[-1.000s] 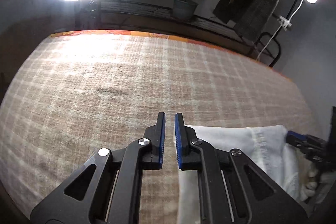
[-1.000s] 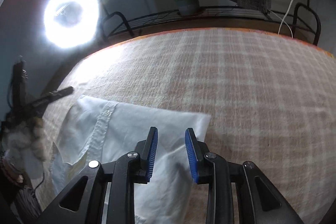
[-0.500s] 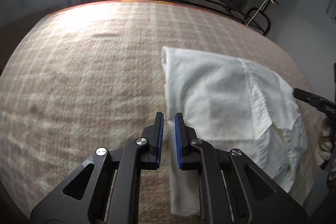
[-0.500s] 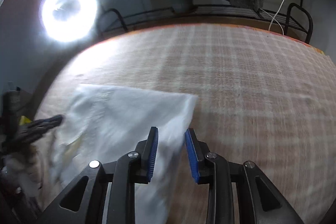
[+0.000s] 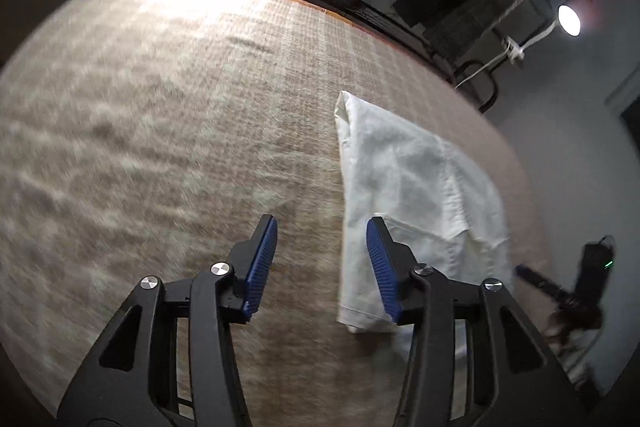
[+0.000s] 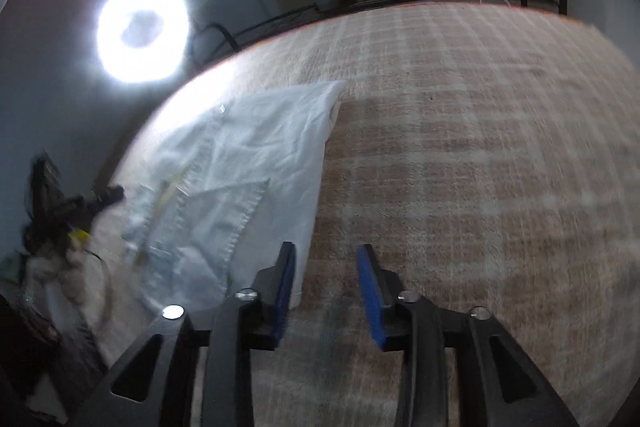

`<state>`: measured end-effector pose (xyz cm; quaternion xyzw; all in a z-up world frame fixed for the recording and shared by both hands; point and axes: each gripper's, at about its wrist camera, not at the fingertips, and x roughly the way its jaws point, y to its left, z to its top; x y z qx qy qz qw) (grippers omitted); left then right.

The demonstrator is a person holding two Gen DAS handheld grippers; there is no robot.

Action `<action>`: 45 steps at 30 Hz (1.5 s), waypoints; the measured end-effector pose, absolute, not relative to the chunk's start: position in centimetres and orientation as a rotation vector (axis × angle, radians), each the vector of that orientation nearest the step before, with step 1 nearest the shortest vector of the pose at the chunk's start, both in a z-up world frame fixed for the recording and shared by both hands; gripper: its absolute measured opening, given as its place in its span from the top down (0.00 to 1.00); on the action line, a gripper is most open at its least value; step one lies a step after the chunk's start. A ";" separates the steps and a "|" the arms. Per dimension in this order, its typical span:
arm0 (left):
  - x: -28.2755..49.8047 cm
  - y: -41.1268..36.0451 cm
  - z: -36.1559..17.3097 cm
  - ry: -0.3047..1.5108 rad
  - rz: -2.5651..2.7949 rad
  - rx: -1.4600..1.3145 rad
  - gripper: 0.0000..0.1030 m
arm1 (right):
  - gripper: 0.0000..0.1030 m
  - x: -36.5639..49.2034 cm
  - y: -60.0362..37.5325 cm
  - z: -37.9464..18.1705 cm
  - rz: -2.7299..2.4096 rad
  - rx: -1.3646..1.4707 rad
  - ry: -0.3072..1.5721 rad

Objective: Fold small clothes

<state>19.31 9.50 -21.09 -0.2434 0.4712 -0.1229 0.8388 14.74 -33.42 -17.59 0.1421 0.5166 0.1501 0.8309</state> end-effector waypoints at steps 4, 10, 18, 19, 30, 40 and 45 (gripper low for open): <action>20.0 10.1 -22.8 1.062 -0.311 -0.690 0.54 | 0.42 15.5 -34.8 -17.5 0.364 0.446 1.074; 21.3 9.7 -24.9 1.117 -0.329 -0.807 0.55 | 0.45 18.9 -34.4 -19.9 0.382 0.525 1.121; 22.4 8.2 -24.9 1.106 -0.335 -0.780 0.55 | 0.55 20.5 -34.3 -21.9 0.427 0.660 1.121; 22.6 7.9 -24.9 1.112 -0.336 -0.774 0.57 | 0.59 20.7 -34.2 -22.2 0.432 0.673 1.127; 22.1 2.6 -22.2 1.052 -0.281 -0.426 0.92 | 0.82 22.5 -30.6 -21.1 0.413 0.523 1.143; 19.8 -0.1 -18.7 0.963 -0.264 -0.262 0.96 | 0.86 21.9 -25.0 -16.6 0.338 0.122 1.093; 20.1 1.6 -19.7 0.989 -0.233 -0.367 0.95 | 0.86 21.7 -23.8 -15.7 0.317 0.051 1.094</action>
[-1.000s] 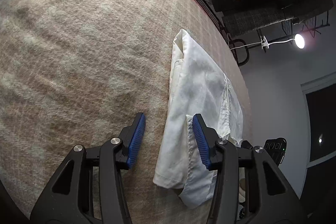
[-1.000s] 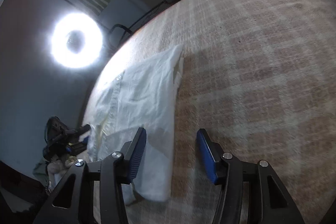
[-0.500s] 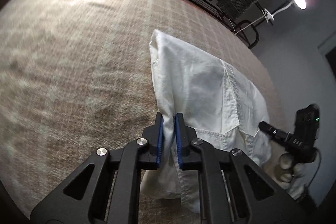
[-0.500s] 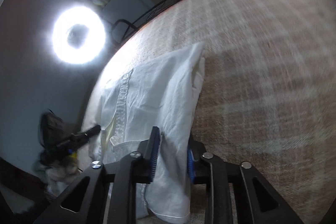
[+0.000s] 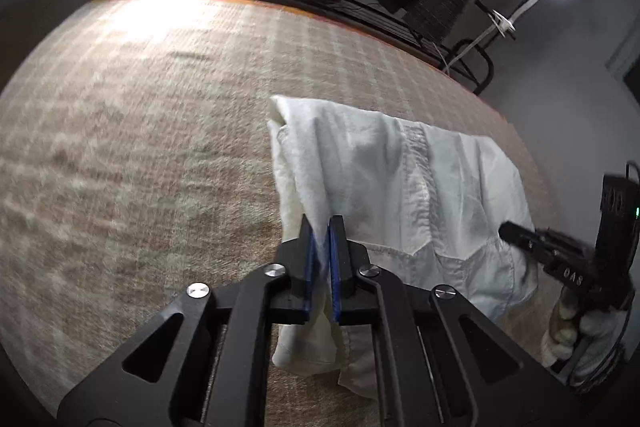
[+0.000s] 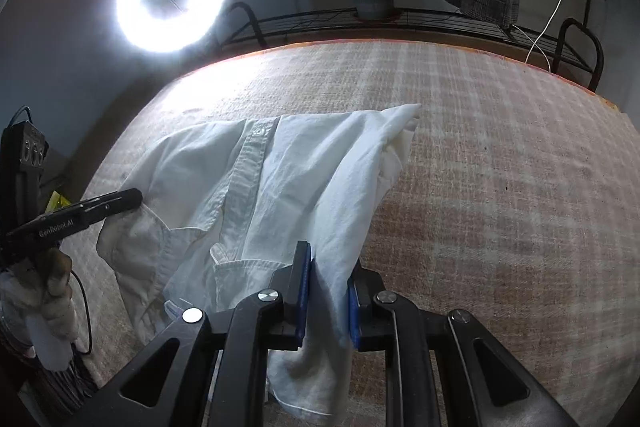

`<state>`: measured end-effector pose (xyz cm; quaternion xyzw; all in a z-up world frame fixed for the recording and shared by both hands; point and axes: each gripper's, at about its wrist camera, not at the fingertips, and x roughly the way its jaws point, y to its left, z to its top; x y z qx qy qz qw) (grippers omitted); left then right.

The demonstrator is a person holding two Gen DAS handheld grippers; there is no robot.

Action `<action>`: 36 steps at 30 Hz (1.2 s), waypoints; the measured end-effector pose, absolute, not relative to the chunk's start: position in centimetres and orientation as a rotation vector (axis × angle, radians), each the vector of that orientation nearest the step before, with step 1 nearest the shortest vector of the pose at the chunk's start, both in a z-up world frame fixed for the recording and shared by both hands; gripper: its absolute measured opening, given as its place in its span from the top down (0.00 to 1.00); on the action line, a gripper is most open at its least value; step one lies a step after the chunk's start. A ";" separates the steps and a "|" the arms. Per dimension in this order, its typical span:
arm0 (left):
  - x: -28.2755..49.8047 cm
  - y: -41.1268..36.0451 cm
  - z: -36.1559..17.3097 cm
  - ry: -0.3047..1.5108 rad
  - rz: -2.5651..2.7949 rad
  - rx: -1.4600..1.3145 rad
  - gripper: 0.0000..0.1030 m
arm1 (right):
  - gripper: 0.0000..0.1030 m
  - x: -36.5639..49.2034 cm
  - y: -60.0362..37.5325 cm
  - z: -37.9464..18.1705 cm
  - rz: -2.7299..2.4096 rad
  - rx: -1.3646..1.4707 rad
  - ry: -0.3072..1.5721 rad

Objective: Fold small clothes

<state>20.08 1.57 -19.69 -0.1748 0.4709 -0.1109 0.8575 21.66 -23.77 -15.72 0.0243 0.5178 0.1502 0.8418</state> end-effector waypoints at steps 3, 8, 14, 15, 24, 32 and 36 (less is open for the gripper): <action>21.3 3.3 -21.5 1.037 -0.226 -0.459 0.78 | 0.84 21.0 -24.6 -16.1 0.325 0.099 1.107; 22.3 5.5 -23.9 1.064 -0.241 -0.597 0.52 | 0.58 21.3 -27.0 -18.0 0.349 0.222 1.147; 23.1 5.5 -24.3 1.073 -0.287 -0.626 0.54 | 0.62 21.5 -30.0 -21.2 0.406 0.526 1.165; 23.2 5.1 -24.3 1.086 -0.298 -0.617 0.66 | 0.66 21.6 -30.0 -21.4 0.412 0.547 1.167; 21.4 1.6 -21.6 1.040 -0.229 -0.472 0.87 | 0.84 21.3 -25.4 -18.5 0.347 0.272 1.147; 18.4 1.2 -18.4 0.981 -0.282 -0.443 0.88 | 0.86 19.9 -22.2 -14.6 0.311 0.038 1.101; 18.2 -0.3 -17.1 0.953 -0.308 -0.436 0.89 | 0.86 19.2 -22.1 -12.4 0.282 -0.045 1.080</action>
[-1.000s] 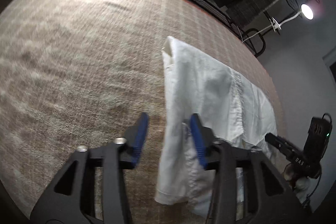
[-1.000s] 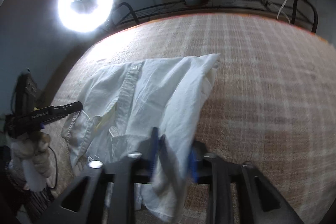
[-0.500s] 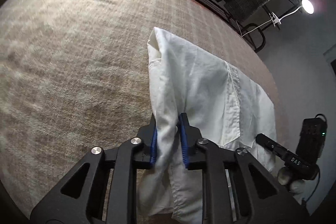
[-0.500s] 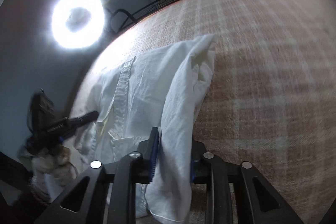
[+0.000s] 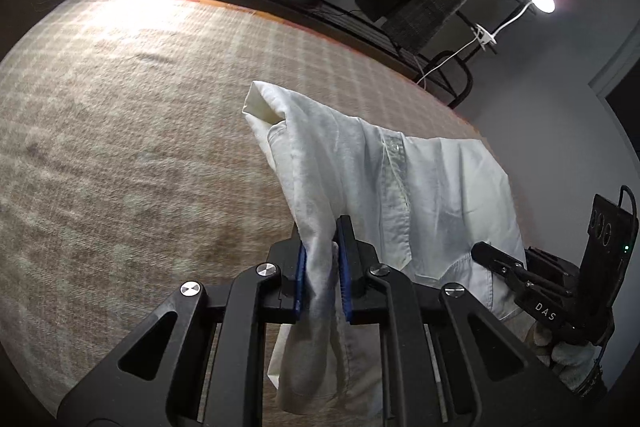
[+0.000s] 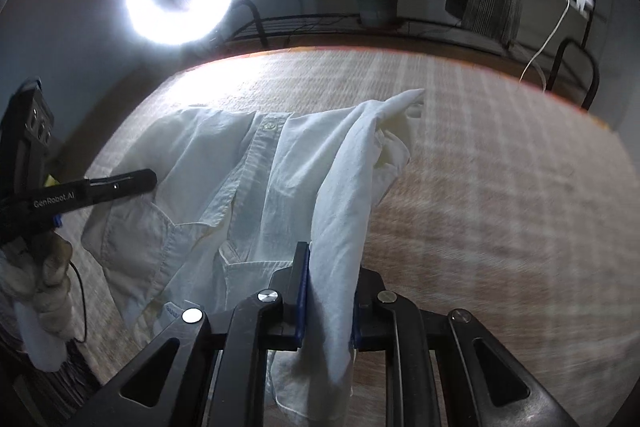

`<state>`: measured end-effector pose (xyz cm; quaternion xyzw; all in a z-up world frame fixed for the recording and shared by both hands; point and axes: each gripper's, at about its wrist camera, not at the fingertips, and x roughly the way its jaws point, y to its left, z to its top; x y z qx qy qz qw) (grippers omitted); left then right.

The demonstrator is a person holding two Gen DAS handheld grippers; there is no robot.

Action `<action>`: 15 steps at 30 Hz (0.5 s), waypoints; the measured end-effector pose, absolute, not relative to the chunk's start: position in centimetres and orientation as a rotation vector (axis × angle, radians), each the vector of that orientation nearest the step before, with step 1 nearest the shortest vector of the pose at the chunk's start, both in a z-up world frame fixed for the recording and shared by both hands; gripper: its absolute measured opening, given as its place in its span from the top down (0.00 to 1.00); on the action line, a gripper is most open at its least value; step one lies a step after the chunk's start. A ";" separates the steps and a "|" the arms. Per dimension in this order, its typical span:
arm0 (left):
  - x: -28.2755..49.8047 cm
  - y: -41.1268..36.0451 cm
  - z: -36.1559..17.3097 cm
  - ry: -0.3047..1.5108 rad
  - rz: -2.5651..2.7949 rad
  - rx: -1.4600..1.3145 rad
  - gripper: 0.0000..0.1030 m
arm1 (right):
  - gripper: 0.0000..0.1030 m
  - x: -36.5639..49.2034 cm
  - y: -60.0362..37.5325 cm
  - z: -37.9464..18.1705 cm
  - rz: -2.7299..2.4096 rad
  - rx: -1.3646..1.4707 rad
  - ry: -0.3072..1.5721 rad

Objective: Fold small clothes

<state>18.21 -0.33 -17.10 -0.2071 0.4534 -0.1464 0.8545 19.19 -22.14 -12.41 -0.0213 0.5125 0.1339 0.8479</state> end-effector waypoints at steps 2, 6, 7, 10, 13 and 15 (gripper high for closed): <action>18.2 -1.2 -16.6 0.941 -0.322 -0.435 0.89 | 0.86 19.0 -22.6 -11.4 0.268 -0.086 1.068; 19.1 -4.0 -15.8 0.929 -0.349 -0.419 0.89 | 0.86 18.9 -23.6 -9.8 0.244 -0.113 1.046; 19.3 -4.5 -15.7 0.930 -0.356 -0.417 0.89 | 0.86 18.9 -24.0 -9.5 0.235 -0.115 1.042; 20.0 -6.2 -15.5 0.928 -0.375 -0.406 0.89 | 0.86 18.9 -25.2 -8.7 0.208 -0.123 1.028; 20.8 -8.2 -15.2 0.918 -0.386 -0.379 0.89 | 0.86 19.1 -26.2 -8.0 0.184 -0.156 1.010; 21.3 -9.7 -15.1 0.917 -0.397 -0.364 0.89 | 0.86 19.4 -27.1 -7.7 0.178 -0.166 1.001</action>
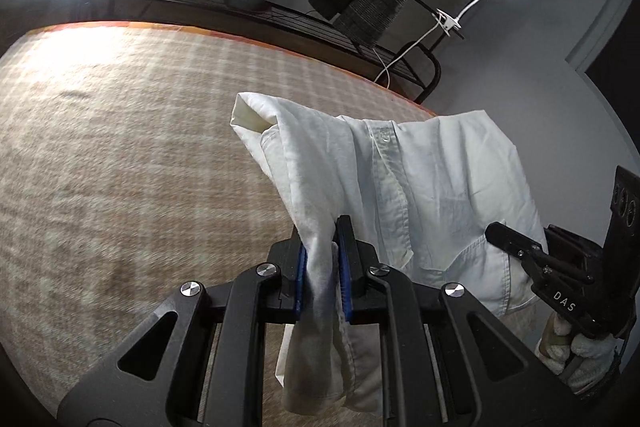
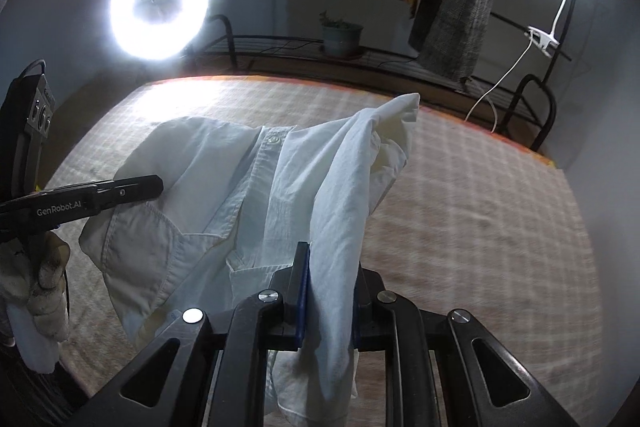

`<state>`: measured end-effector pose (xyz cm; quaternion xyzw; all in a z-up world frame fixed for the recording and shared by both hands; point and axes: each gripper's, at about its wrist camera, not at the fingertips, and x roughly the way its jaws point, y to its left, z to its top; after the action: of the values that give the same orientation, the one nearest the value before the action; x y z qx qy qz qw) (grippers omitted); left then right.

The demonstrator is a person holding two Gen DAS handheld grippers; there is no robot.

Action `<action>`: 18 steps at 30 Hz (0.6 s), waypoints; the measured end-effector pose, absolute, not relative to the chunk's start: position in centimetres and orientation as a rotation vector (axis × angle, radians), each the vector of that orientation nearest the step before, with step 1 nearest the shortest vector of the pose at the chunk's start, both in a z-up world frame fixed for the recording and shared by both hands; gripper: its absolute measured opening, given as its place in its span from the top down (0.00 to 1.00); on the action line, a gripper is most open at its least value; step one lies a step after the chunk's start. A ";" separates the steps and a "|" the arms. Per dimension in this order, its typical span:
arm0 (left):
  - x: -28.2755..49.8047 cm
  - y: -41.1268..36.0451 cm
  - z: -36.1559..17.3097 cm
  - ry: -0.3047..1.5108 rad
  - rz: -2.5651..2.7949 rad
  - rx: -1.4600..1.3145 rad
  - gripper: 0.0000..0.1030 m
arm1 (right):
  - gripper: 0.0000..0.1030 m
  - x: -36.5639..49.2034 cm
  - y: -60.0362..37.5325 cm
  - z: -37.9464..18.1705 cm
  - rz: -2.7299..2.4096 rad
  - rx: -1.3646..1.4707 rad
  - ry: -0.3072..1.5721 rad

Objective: Fold small clothes

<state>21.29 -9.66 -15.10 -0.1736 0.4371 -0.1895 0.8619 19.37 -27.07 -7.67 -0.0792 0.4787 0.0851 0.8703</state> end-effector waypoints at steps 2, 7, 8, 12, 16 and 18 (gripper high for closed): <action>22.2 -11.1 -15.0 0.918 -0.408 -0.349 0.89 | 0.87 19.8 -27.9 -7.4 0.167 -0.173 0.993; 24.9 -15.2 -14.9 0.910 -0.431 -0.285 0.89 | 0.87 21.5 -30.9 -7.4 0.129 -0.176 0.981; 25.6 -16.3 -14.9 0.913 -0.439 -0.281 0.89 | 0.87 22.0 -31.7 -7.5 0.118 -0.169 0.981; 28.6 -20.5 -15.1 0.918 -0.469 -0.257 0.89 | 0.87 24.3 -35.3 -7.8 0.063 -0.157 0.980; 31.4 -25.1 -15.0 0.906 -0.493 -0.234 0.89 | 0.88 26.7 -38.9 -8.1 0.003 -0.143 0.966; 32.4 -27.2 -14.8 0.891 -0.504 -0.209 0.89 | 0.88 27.9 -40.8 -8.1 -0.022 -0.127 0.956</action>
<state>32.44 -27.25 -14.80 -0.0998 0.4256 -0.2408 0.8666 27.94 -40.79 -8.05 -0.0609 0.4596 -0.0104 0.8860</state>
